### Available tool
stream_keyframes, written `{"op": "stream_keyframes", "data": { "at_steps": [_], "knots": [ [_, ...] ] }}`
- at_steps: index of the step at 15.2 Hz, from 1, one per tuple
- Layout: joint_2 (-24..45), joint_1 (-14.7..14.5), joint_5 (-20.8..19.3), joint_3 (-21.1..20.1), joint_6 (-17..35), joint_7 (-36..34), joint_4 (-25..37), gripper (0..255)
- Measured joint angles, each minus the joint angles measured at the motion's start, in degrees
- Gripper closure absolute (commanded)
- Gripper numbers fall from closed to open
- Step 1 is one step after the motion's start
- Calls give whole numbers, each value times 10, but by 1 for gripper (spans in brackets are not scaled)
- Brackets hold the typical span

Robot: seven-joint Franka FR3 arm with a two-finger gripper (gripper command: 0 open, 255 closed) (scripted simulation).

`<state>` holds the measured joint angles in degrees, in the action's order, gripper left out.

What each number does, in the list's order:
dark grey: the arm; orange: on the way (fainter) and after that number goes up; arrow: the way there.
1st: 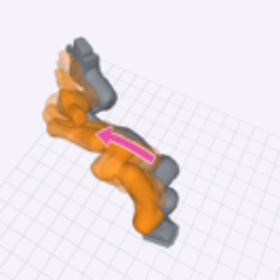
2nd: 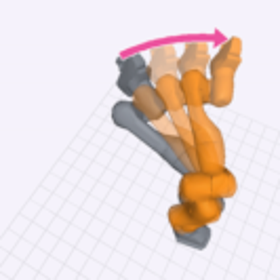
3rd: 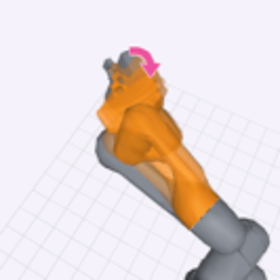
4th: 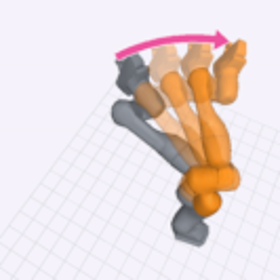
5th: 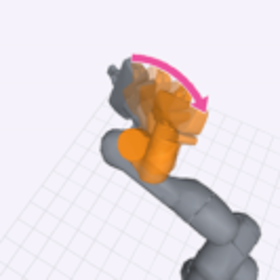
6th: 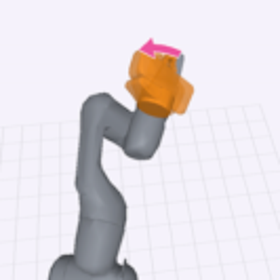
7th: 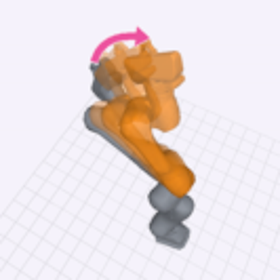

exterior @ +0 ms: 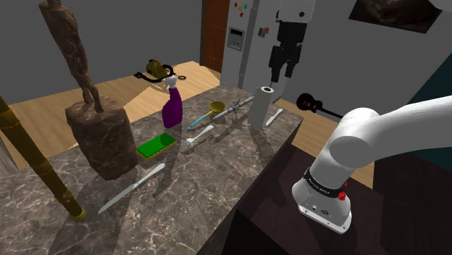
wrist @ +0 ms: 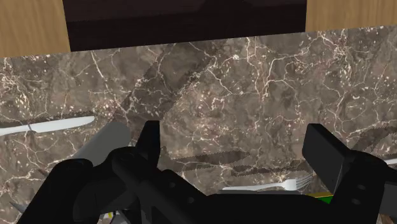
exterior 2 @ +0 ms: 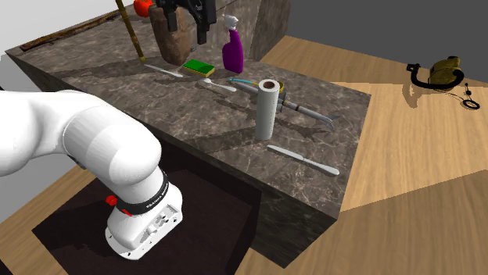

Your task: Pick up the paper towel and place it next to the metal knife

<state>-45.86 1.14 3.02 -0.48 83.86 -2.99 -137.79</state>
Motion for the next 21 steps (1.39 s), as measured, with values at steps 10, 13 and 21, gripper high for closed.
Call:
{"op": "stream_keyframes", "data": {
  "at_steps": [10,13,21],
  "knots": [
    [58,35,-56,78,133,79,-48,0],
    [91,45,-71,107,186,107,-56,0],
    [186,60,-85,168,304,167,-55,0]
  ]
}}
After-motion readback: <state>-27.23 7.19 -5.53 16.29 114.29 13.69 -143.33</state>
